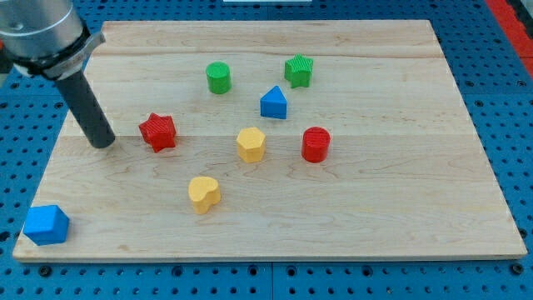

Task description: Move your arm to red star

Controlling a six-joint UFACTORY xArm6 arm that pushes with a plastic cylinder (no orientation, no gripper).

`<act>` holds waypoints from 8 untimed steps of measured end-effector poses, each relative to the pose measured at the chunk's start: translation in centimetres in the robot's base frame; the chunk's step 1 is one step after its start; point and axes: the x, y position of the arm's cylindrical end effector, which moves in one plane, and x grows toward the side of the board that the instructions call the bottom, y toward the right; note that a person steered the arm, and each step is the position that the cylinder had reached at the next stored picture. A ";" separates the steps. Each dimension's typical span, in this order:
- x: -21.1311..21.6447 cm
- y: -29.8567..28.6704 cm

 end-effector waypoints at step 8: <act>-2.1 1.2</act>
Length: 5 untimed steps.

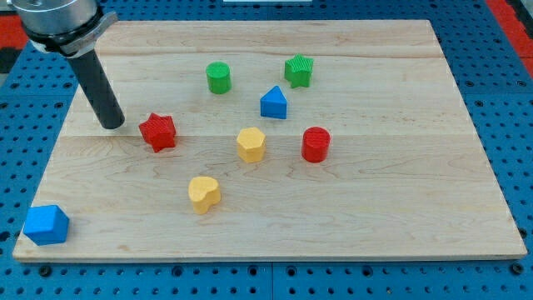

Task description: Move your arm to red star

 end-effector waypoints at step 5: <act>3.5 -3.1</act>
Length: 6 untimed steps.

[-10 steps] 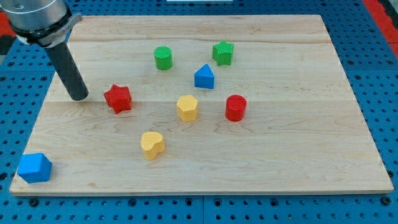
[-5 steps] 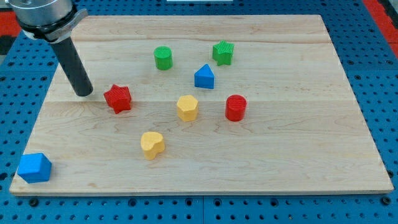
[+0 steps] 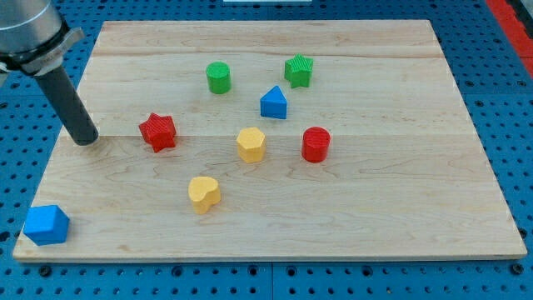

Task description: Move your arm to red star

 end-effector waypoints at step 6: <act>-1.6 8.7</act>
